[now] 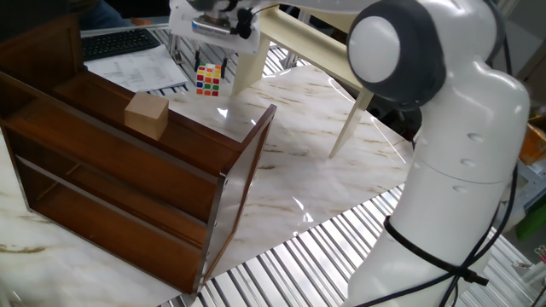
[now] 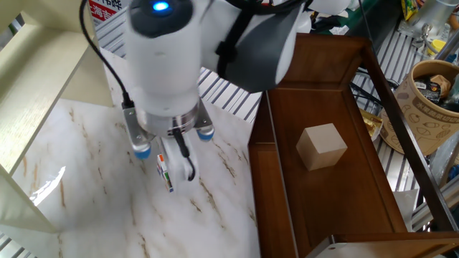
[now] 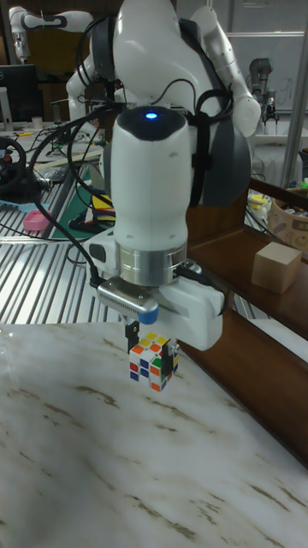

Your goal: Put the object on the shelf

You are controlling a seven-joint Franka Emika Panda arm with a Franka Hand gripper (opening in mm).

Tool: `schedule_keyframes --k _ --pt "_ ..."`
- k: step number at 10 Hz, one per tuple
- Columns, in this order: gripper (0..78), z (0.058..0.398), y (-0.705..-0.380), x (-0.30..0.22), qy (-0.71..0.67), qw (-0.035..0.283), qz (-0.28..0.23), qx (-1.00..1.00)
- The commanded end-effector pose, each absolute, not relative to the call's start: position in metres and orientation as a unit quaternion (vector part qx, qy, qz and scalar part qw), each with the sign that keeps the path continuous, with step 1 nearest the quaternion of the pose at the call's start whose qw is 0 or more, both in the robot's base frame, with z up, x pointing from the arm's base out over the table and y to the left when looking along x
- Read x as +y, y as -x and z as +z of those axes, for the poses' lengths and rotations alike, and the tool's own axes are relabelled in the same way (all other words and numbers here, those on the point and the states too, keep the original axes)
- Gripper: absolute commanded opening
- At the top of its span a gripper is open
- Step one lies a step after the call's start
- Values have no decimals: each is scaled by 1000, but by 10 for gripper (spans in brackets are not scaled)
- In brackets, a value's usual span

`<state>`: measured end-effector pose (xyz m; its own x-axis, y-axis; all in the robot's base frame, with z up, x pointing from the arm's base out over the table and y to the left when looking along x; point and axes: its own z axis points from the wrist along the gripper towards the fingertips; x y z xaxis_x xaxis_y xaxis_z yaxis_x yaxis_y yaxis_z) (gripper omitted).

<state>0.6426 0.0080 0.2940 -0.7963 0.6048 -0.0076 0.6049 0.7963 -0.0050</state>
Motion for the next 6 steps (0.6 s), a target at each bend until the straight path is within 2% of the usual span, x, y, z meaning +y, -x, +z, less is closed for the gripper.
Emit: schedule_keyframes --k 1,6 --pt "10 297 -643 8 -293 41 0 955" --pt "10 297 -643 8 -308 23 -1 951"
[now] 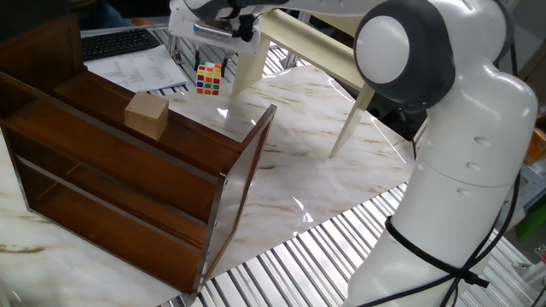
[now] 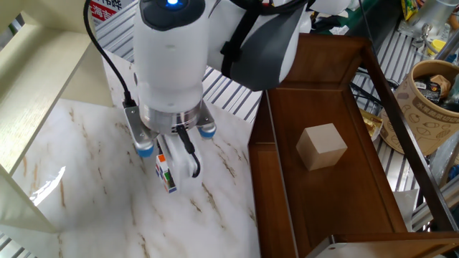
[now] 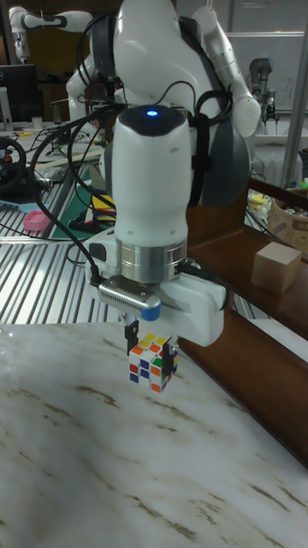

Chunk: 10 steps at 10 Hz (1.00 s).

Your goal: Put the object on the shelf

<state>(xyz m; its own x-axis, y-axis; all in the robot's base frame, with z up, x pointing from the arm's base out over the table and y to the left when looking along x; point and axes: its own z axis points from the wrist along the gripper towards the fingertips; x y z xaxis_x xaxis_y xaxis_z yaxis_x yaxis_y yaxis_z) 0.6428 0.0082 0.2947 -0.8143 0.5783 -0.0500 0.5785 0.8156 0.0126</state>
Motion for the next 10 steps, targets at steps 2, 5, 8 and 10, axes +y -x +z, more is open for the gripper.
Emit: schedule_keyframes --k 2,5,8,10 --pt "10 314 -643 11 -316 7 -4 949" --pt "10 336 -639 26 -331 2 -1 944" --pt "10 350 -630 52 -331 17 4 943" --pt "10 362 -624 63 -327 14 14 945"
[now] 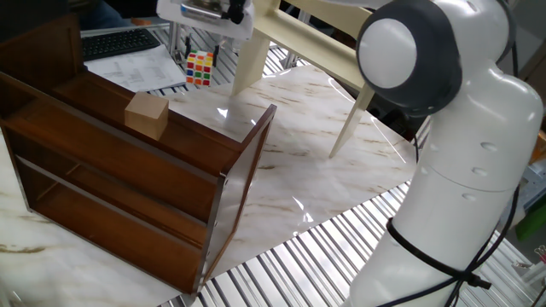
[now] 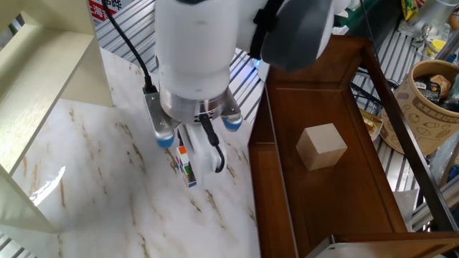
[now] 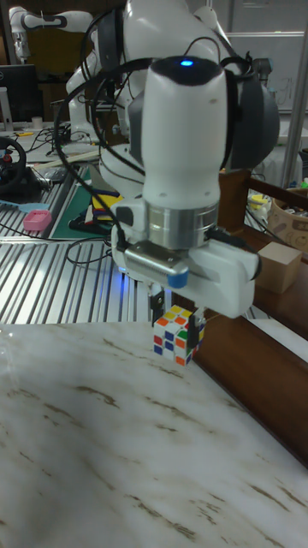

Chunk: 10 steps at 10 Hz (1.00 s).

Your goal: Put the object on the shelf

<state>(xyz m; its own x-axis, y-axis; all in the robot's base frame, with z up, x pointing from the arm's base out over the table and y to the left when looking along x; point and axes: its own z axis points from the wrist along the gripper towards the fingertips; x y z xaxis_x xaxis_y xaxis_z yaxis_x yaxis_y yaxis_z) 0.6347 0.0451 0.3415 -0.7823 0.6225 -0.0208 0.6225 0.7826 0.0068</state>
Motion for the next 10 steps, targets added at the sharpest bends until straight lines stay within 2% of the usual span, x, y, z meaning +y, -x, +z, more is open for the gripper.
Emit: schedule_keyframes --k 1,10 --pt "10 365 -619 70 -330 15 13 944" --pt "10 393 -586 113 -348 14 15 937"
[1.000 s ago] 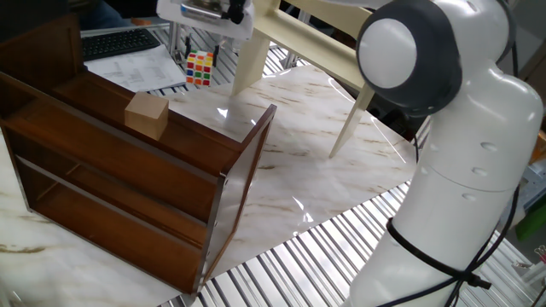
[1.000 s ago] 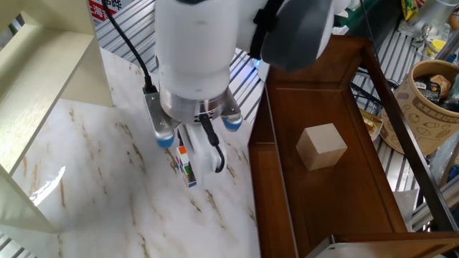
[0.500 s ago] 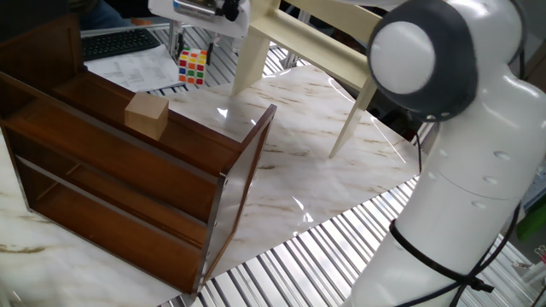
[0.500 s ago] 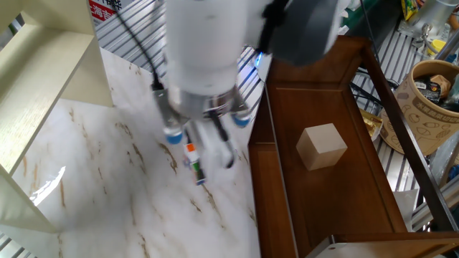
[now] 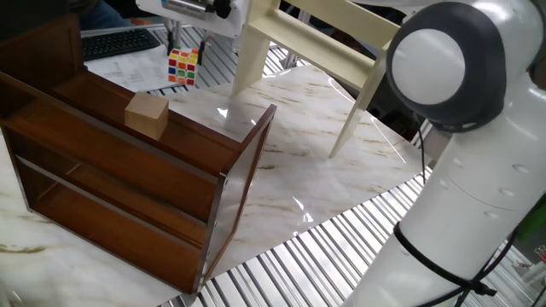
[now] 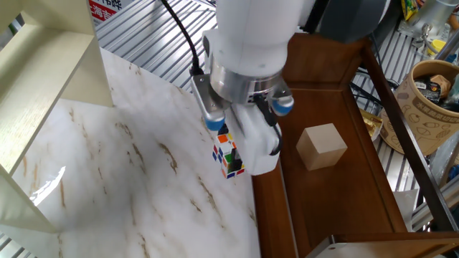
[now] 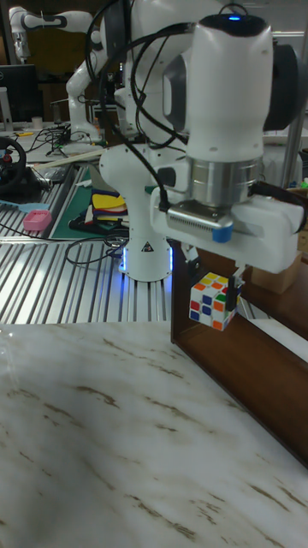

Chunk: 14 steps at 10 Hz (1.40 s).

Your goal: Put the object on the shelf

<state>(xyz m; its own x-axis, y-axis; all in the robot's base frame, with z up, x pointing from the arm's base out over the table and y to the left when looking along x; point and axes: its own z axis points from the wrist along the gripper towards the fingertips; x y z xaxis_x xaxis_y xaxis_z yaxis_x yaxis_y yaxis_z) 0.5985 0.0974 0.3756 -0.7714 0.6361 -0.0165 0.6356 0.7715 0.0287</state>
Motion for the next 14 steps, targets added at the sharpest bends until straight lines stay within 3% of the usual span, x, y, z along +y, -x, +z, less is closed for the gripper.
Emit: schedule_keyframes --k 1,14 --pt "10 394 -585 115 -349 13 15 937" --pt "10 424 -548 155 -368 8 21 930"
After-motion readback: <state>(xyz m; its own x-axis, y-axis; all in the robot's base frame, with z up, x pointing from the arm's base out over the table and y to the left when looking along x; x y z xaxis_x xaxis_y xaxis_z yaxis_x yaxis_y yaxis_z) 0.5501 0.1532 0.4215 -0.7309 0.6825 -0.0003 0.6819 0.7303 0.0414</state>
